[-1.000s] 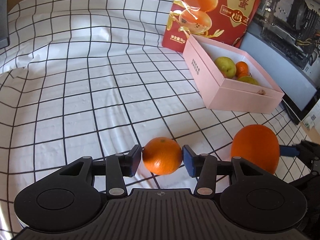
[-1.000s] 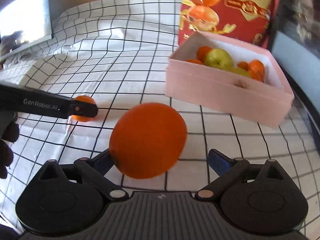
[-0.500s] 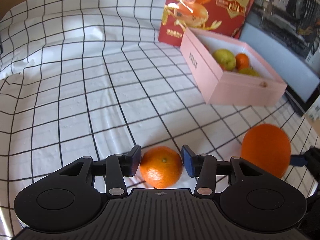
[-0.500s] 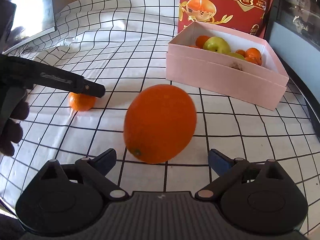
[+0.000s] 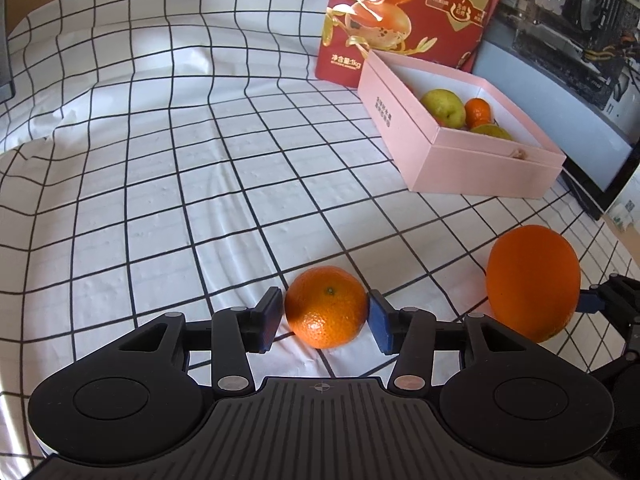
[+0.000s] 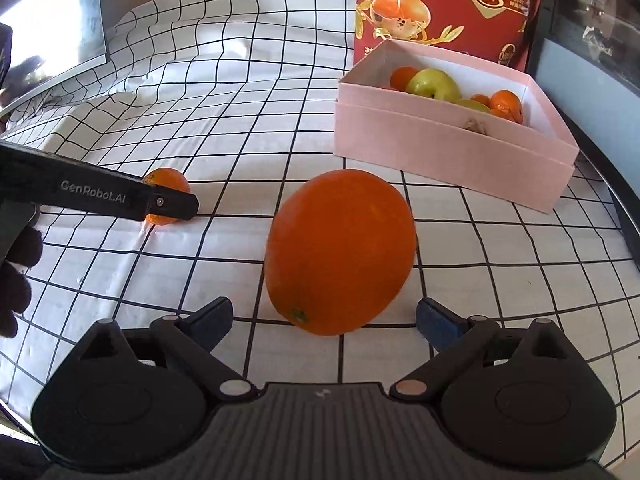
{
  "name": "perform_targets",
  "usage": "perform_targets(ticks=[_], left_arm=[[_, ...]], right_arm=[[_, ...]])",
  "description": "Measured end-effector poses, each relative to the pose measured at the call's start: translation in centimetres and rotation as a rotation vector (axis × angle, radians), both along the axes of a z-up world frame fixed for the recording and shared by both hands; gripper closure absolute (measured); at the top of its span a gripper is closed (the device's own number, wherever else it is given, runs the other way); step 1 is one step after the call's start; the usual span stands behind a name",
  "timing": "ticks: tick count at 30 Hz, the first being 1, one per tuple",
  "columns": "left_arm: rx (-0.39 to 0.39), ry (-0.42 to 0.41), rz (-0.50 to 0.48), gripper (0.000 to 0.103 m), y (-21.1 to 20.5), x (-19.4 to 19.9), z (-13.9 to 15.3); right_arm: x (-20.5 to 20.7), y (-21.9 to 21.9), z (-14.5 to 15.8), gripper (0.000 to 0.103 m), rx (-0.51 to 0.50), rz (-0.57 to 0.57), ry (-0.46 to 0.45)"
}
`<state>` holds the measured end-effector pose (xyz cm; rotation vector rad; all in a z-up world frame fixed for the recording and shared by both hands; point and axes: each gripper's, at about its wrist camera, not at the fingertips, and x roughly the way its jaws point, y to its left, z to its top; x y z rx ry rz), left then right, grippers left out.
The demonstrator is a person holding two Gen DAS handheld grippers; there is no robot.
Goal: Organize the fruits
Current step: 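Lift the large orange with the right tool while the left tool lifts its tangerine, then lower both tools over the pink box and open them to drop the fruits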
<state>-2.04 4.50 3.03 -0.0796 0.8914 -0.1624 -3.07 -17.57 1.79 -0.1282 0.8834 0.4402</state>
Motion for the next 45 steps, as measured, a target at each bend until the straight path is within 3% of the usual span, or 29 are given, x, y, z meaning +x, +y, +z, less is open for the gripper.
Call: perform_targets(ticks=[13, 20, 23, 32, 35, 37, 40, 45], left_arm=[[-0.026, -0.013, 0.014, 0.054, 0.1, -0.1, -0.1], [-0.048, -0.001, 0.005, 0.054, 0.5, 0.0, -0.1], [-0.071, 0.004, 0.035, 0.054, 0.7, 0.0, -0.2], [-0.004, -0.009, 0.025, 0.055, -0.4, -0.1, -0.2], [-0.062, -0.014, 0.040, 0.056, -0.4, 0.5, 0.3], [-0.123, -0.050, 0.023, 0.056, -0.7, 1.3, 1.6], [-0.140, -0.131, -0.030, 0.056, -2.4, 3.8, 4.7], [-0.194, -0.221, -0.089, 0.056, -5.7, 9.0, 9.3]], right_arm=[[1.6, 0.5, 1.0, 0.006, 0.023, -0.042, -0.033], [2.6, -0.4, 1.2, 0.031, 0.056, -0.049, -0.003], [2.8, -0.8, 1.1, 0.031, 0.075, -0.038, 0.008], [2.9, -1.0, 1.3, 0.032, 0.071, 0.005, 0.023], [3.1, -1.6, 1.7, 0.033, 0.082, 0.003, 0.013], [3.5, -2.2, 2.8, 0.033, 0.097, -0.003, -0.012], [4.9, -3.2, 5.6, 0.033, 0.114, -0.012, -0.110], [10.6, -4.9, 10.5, 0.033, 0.075, -0.040, -0.269]])
